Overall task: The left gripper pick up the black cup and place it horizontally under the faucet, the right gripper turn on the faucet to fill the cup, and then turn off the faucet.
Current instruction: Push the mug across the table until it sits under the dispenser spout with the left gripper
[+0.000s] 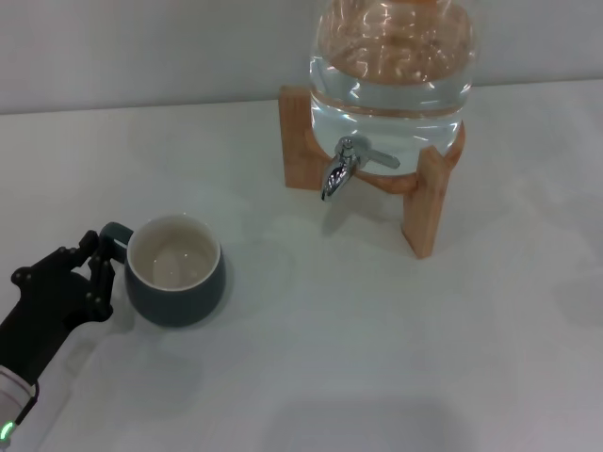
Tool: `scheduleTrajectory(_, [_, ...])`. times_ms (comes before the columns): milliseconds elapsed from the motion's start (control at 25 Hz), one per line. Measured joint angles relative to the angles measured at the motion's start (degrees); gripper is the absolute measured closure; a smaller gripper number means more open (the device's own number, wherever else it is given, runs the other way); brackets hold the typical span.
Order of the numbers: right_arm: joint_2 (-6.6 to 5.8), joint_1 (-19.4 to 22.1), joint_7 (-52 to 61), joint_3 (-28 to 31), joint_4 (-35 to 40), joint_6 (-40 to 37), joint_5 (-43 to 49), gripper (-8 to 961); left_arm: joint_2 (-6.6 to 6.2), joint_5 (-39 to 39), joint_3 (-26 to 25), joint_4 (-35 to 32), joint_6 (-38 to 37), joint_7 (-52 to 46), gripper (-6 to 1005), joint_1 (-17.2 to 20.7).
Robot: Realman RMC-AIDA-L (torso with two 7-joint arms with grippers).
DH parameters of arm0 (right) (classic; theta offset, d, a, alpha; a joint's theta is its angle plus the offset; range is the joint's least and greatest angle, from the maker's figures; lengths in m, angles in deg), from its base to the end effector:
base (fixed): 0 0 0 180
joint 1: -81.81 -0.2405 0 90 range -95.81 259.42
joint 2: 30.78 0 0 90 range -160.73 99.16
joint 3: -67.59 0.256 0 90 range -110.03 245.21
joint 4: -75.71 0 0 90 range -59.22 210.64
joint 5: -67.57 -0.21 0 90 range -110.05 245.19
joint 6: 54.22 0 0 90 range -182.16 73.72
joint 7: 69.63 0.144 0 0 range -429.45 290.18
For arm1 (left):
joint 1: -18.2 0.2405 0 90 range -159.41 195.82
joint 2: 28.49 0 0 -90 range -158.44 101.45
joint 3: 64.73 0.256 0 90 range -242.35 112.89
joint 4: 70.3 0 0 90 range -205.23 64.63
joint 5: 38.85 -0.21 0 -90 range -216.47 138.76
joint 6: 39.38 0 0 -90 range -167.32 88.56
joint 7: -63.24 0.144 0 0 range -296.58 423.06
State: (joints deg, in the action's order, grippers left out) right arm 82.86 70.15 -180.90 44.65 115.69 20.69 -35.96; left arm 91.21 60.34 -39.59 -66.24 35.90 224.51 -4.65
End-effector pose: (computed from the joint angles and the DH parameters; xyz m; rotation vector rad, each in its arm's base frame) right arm 0.3873 0.2802 0.1771 -1.5880 0.6335 0.8390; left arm -0.3292 0.2760 -0.0560 -1.9572 -0.5593 -0.7511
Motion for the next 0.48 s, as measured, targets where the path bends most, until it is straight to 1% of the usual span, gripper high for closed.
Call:
scheduleTrajectory(240, [0.06, -0.1, 0.0, 0.0, 0.0, 0.0, 0.0, 115, 0.00, -0.6, 0.0, 0.7, 0.0, 0.0, 865, -1.5])
scheduleTrajectory(480, [0.15, -0.1, 0.0, 0.0, 0.0, 0.0, 0.0, 114, 0.00, -1.6, 0.0, 1.5, 0.3, 0.0, 865, -2.0])
